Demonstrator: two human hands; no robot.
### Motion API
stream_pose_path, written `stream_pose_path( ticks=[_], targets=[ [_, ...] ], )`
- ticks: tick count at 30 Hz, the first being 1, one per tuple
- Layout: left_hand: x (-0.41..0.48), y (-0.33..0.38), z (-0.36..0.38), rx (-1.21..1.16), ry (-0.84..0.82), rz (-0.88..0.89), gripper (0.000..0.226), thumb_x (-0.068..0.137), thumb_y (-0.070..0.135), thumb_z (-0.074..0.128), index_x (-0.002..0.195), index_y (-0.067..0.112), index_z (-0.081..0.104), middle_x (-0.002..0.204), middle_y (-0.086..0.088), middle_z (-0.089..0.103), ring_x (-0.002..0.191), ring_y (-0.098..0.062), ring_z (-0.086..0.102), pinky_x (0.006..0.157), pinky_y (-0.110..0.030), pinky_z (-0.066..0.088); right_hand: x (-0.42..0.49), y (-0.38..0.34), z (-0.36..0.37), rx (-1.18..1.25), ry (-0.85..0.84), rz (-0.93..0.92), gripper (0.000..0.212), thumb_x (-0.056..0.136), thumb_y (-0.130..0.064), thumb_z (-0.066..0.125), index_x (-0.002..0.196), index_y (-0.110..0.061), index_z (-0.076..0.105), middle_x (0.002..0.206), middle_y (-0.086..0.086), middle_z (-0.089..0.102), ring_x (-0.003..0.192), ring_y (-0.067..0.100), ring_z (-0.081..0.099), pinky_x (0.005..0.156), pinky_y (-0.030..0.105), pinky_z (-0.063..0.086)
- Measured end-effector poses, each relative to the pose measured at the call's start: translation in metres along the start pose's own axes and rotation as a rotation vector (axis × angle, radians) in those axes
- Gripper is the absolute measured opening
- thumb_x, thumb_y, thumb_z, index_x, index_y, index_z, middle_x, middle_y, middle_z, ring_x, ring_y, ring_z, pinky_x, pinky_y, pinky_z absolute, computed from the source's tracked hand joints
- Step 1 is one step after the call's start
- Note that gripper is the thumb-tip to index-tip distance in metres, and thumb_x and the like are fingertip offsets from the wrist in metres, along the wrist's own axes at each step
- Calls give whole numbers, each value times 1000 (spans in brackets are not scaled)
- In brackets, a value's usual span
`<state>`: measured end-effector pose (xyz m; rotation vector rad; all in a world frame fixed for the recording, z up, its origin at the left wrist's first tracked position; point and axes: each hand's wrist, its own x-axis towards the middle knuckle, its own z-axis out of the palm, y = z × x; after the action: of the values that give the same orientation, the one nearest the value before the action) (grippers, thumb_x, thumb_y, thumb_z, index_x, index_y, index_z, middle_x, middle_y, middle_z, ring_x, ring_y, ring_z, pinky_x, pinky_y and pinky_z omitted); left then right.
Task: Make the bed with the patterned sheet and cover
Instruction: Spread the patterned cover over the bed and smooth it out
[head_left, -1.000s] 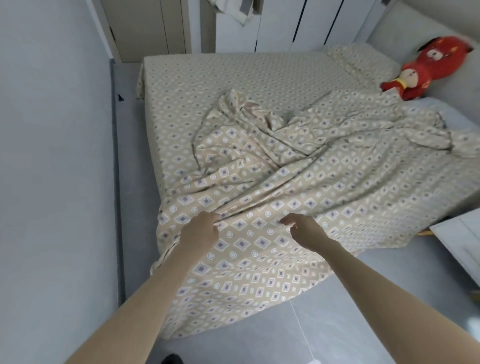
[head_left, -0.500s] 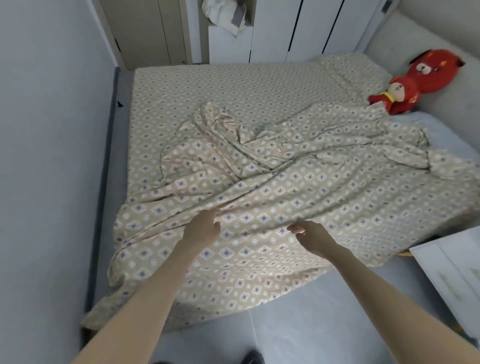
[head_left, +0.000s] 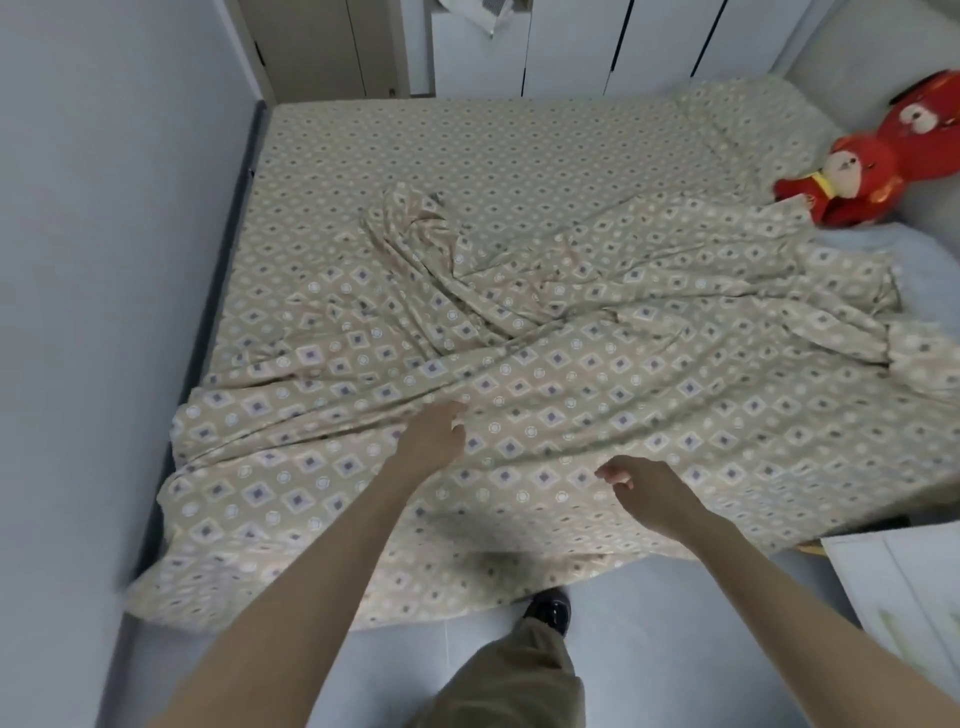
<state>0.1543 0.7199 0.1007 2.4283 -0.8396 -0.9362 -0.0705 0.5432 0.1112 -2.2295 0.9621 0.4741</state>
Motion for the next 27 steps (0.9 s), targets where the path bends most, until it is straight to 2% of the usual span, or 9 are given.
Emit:
stream_pose_path(
  ticks=[3, 6, 8, 10, 15, 17, 20, 23, 27],
  targets=[
    [29, 37, 25, -111, -6, -73, 42, 98, 16, 37, 140, 20, 42, 146, -3, 41, 126, -21, 47, 100, -34, 42, 21, 36, -33, -58, -60, 9, 36, 94, -11, 36, 113, -27, 62, 120, -8, 61, 95, 19, 64, 83, 32, 50],
    [47, 65, 38, -174, -6, -116, 44, 97, 15, 37, 141, 18, 42, 146, -6, 42, 127, -21, 46, 99, -30, 37, 41, 54, -60, -121, -115, -1, 33, 96, -10, 37, 110, -27, 62, 118, -6, 62, 97, 17, 64, 88, 32, 48],
    [56, 78, 45, -204, 11, -154, 44, 97, 15, 38, 140, 17, 42, 144, -7, 43, 128, -21, 45, 102, -31, 34, 56, 61, -79, -150, -138, -28, 32, 96, -9, 39, 113, -23, 62, 116, -2, 64, 99, 18, 64, 90, 32, 49],
    [60, 85, 50, -250, 48, -197, 43, 97, 14, 38, 139, 16, 44, 142, -7, 45, 126, -21, 47, 99, -28, 37, 72, 62, -91, -181, -179, -76, 32, 96, -8, 41, 118, -19, 62, 119, 0, 63, 103, 19, 61, 90, 30, 49],
    [60, 85, 74, -395, 235, -329, 37, 96, 12, 42, 132, 16, 51, 135, -5, 54, 120, -19, 52, 93, -23, 36, 121, 67, -99, -334, -311, -167, 38, 96, -7, 39, 128, -20, 55, 127, -4, 58, 103, 17, 61, 82, 24, 49],
    [56, 90, 95, -487, 314, -424, 36, 96, 12, 43, 130, 16, 53, 130, -5, 57, 109, -21, 58, 84, -22, 41, 139, 76, -96, -383, -368, -221, 42, 93, -5, 38, 127, -21, 55, 127, -6, 57, 103, 14, 60, 85, 26, 51],
    [47, 107, 127, -664, 412, -536, 36, 96, 11, 43, 130, 17, 54, 125, -6, 59, 98, -19, 57, 71, -18, 43, 160, 90, -89, -469, -398, -316, 40, 92, -8, 38, 124, -25, 56, 127, -6, 58, 112, 12, 56, 96, 31, 46],
    [35, 132, 172, -816, 495, -667, 37, 96, 12, 42, 131, 18, 52, 125, -5, 58, 105, -20, 57, 77, -22, 43, 176, 107, -88, -584, -458, -390, 41, 92, -10, 37, 124, -27, 54, 133, -4, 54, 120, 14, 52, 98, 32, 43],
    [30, 159, 225, -996, 589, -792, 38, 97, 13, 42, 133, 19, 49, 127, -6, 56, 95, -21, 55, 75, -24, 44, 195, 124, -86, -637, -506, -484, 39, 93, -12, 38, 126, -24, 54, 133, -6, 54, 122, 14, 50, 98, 31, 44]
  ],
)
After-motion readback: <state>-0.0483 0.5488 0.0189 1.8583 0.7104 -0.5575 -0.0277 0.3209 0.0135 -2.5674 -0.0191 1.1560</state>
